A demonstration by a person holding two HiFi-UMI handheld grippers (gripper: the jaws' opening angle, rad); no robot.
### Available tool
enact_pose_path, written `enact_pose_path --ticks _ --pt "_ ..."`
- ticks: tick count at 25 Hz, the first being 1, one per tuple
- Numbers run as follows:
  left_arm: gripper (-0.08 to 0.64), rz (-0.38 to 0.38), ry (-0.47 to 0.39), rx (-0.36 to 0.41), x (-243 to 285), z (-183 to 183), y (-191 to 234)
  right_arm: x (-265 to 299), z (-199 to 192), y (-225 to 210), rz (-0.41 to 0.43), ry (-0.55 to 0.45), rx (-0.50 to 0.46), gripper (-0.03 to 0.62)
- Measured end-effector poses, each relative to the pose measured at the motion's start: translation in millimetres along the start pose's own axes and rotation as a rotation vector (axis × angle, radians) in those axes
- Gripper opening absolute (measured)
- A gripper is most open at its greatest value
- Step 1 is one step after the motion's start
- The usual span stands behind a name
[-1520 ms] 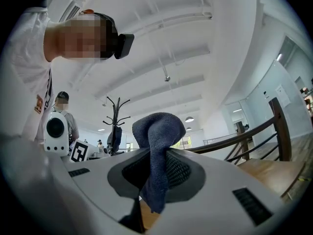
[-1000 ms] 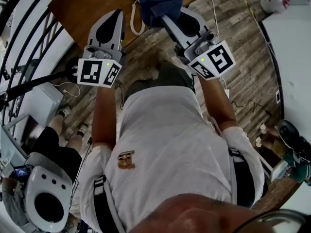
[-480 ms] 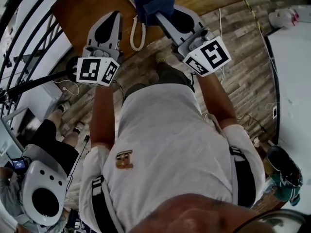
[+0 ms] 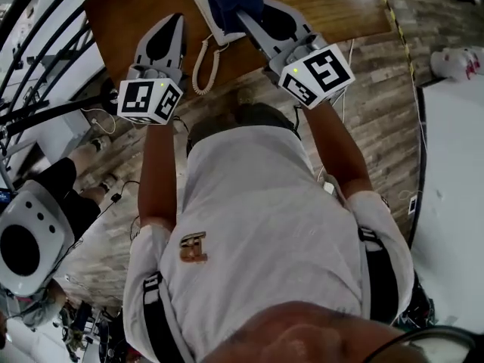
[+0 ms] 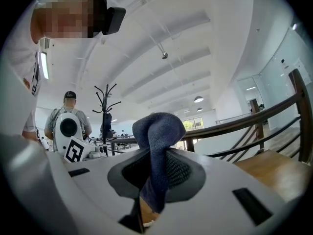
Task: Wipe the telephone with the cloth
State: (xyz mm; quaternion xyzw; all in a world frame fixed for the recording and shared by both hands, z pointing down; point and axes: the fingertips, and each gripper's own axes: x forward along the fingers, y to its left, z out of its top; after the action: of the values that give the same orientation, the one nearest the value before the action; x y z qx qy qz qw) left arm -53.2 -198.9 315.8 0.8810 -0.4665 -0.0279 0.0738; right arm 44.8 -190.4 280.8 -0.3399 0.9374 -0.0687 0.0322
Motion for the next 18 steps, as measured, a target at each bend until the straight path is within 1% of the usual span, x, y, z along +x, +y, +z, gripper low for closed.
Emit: enact_pose_path --ticks 3,7,14,18 --pt "0.018 0.031 0.019 -0.011 14 -10 8 12 -7 -19 0.015 0.032 0.001 0.078" --pt "0.018 0.058 0.069 -0.039 30 -22 15 28 -12 -35 0.015 0.09 0.001 0.078" --pt "0.02 0.09 0.164 -0.147 52 -48 46 70 -35 -47 0.009 0.228 -0.01 0.078" --pt "0.02 0.099 0.246 -0.203 60 -70 59 92 -52 -54 -0.006 0.324 0.004 0.078"
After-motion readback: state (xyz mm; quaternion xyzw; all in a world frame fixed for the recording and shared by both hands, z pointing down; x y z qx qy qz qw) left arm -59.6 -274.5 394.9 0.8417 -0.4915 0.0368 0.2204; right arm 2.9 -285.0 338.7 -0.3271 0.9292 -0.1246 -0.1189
